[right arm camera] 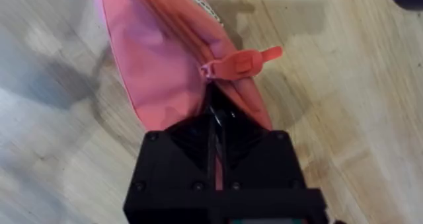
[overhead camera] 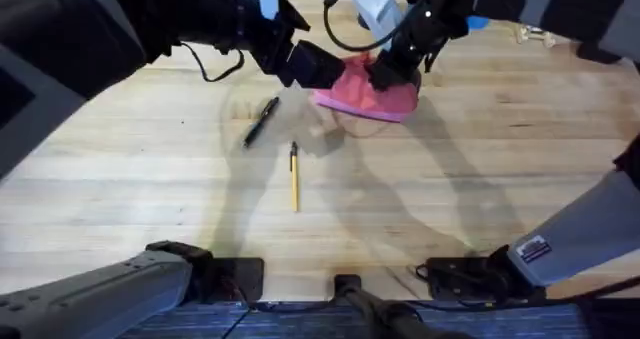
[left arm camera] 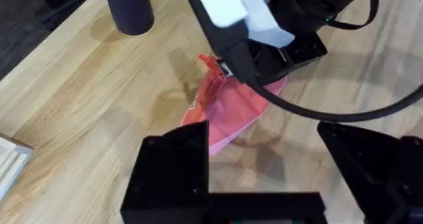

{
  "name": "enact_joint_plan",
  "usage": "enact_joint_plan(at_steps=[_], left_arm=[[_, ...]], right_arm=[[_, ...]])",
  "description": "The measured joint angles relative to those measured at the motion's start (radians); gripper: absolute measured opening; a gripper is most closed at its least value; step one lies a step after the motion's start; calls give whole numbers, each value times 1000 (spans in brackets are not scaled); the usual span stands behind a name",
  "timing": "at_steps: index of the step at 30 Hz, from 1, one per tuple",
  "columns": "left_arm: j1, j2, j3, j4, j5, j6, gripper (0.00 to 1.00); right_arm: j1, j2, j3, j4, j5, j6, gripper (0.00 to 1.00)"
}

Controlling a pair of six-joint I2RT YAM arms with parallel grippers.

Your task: Unzip the bag, pick up the pens from the table one at a time and place them inside, then zip the bag closed.

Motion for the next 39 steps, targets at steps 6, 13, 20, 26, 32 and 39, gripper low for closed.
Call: enact_joint_plan(at_steps=[6, 13, 20, 26, 32, 39], left_arm=[[0, 0, 0, 0, 0, 0, 994], [0, 0, 0, 0, 0, 0, 993], [0, 0, 0, 0, 0, 0, 993], [0, 0, 0, -3, 0, 0, 994], [0, 0, 0, -27, -1, 0, 994], [6, 0, 0, -70, -11, 0, 994]], right_arm=[[-5, 0, 0, -5, 1, -7, 996], [-5, 0, 0, -7, 1, -7, 997], [-5, 0, 0, -10, 1, -6, 997], [-5, -12, 1, -32, 0, 1, 997], [-5, -84, 14, -97, -35, 29, 997], [-4, -219, 29, -168, -65, 92, 997]])
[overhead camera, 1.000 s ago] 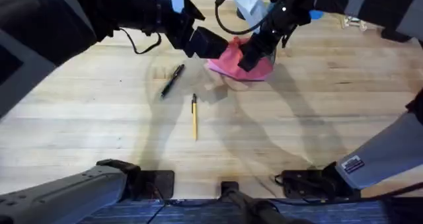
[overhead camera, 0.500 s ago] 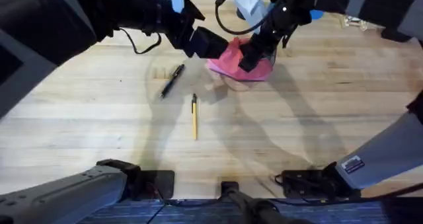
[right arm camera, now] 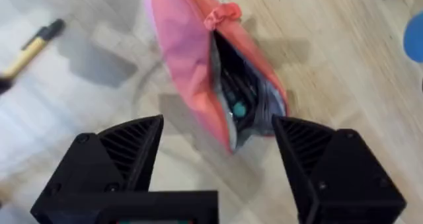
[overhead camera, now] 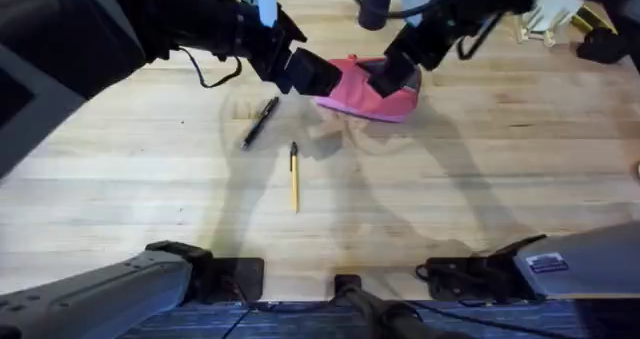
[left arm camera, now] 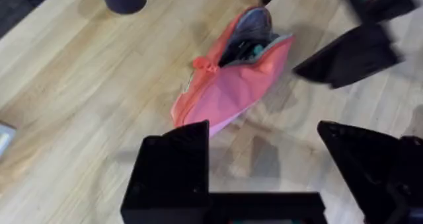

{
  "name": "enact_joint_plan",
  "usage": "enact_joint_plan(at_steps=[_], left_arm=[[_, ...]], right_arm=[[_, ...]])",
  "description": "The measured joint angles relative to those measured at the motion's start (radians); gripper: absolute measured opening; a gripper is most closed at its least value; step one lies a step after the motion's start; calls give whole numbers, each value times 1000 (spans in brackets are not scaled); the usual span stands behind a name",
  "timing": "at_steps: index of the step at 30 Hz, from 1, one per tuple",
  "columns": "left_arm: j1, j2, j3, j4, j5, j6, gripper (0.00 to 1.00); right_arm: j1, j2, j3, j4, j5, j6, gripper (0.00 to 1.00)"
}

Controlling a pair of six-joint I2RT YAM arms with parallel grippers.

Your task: Unzip the bag, pick up the pens from the table one at a time and place them inside, then zip the bag closed.

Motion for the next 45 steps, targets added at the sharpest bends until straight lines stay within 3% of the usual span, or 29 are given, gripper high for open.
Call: enact_joint_plan(at_steps=[11, 13, 14, 18, 23, 28, 39, 45], left_arm=[[67, 0, 0, -107, -92, -3, 993], [70, 0, 0, -148, -132, -14, 993], [69, 0, 0, -207, -206, -33, 993], [69, 0, 0, -269, -323, -57, 993], [69, 0, 0, -314, -400, -69, 993], [69, 0, 0, -333, -425, -71, 993], [69, 6, 0, -360, -400, -72, 993], [69, 116, 0, -378, -425, -72, 993]], right_arm=[[0, -155, 2, -84, -2, 52, 997], [0, -158, 2, -84, -2, 52, 997], [0, -158, 2, -84, -2, 52, 997], [0, -158, 2, -83, -2, 55, 997], [0, -158, 2, -83, -2, 60, 997], [0, -158, 2, -83, -2, 76, 997], [0, -158, 2, -83, -2, 78, 997], [0, -158, 2, -84, -2, 78, 997]])
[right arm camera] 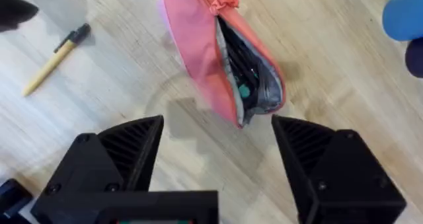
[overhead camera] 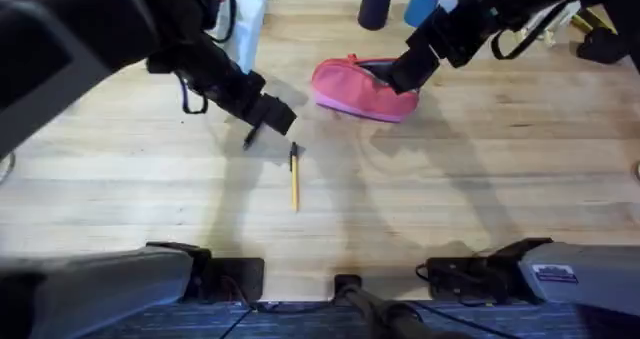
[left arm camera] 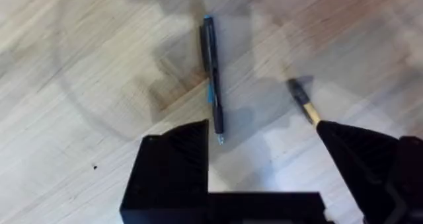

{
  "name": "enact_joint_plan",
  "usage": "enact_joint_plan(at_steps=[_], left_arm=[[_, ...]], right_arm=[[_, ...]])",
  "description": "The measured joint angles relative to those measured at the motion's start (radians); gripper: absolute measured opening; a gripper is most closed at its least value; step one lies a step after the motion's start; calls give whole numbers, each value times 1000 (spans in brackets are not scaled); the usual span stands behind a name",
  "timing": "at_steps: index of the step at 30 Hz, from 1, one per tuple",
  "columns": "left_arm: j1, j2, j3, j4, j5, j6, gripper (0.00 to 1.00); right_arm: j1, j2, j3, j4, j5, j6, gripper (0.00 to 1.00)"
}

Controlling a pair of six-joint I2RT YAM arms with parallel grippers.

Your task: Unzip the bag, pick up the pens from the table one at a time and place them inside, then zip the bag closed.

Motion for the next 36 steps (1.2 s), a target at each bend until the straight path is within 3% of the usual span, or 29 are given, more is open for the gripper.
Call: enact_joint_plan(at_steps=[9, 19, 28, 36], left_arm=[[0, 144, 0, 61, -106, -34, 993], [0, 261, 0, 116, -137, -52, 993], [0, 283, 20, 108, -147, -56, 994], [-24, 290, 21, 112, -211, -59, 854]], right_arm=[[0, -2, 0, 0, 0, 19, 997], [0, -133, 0, -1, 0, 30, 998], [0, -140, 0, -2, 0, 30, 997], [0, -140, 0, 0, 0, 30, 998]])
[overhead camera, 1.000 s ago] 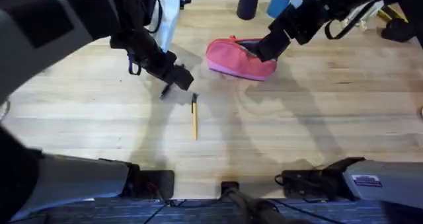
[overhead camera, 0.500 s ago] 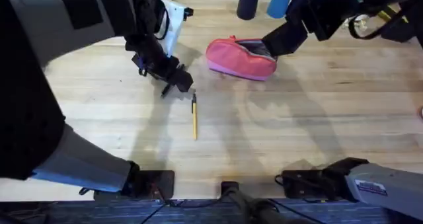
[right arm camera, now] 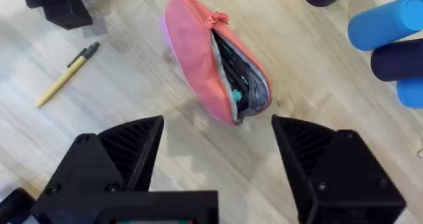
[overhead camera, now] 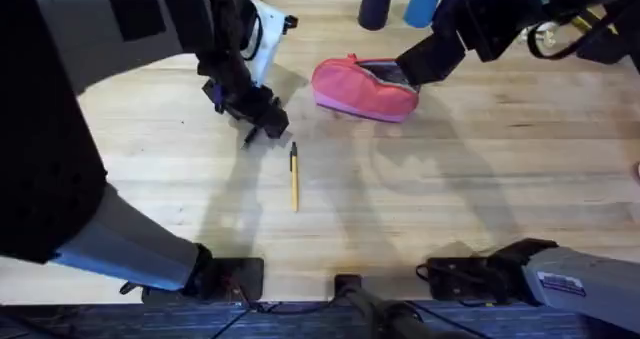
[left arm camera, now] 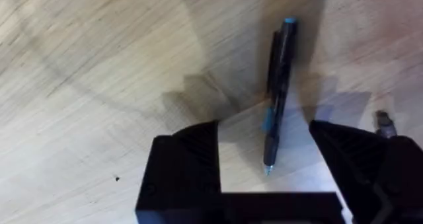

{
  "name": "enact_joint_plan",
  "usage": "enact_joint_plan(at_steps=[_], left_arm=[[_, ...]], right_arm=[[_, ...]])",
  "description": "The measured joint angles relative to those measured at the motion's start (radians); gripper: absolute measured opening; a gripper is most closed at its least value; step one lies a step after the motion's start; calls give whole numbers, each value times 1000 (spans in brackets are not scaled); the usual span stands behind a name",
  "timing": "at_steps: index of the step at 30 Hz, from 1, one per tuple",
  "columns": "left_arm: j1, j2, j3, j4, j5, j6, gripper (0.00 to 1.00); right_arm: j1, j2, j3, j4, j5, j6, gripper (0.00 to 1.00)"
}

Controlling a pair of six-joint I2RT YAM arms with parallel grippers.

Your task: Unzip the bag, pick up the pens from the table one at a time and place them inside, then zip the bag closed.

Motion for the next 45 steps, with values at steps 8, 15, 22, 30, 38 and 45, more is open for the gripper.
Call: enact_joint_plan(at_steps=[8, 15, 22, 30, 38, 45], left_arm=[[-23, 0, 2, 2, -14, -13, 418], [-23, 0, 2, 12, -25, -23, 111], [-23, 0, 5, 12, -26, -36, 51], [-23, 45, 90, -25, -44, -50, 43], [-22, 57, 364, -17, -8, -49, 43], [-22, 57, 467, 84, 188, 32, 43]], right_arm=[[0, 0, 0, 0, 0, 0, 998], [0, 0, 0, 0, 0, 0, 998], [0, 0, 0, -1, 0, 1, 998], [0, -12, 0, -3, 0, 22, 998], [0, -108, 0, -3, 0, 23, 998], [0, -168, 0, -34, 0, 27, 998]])
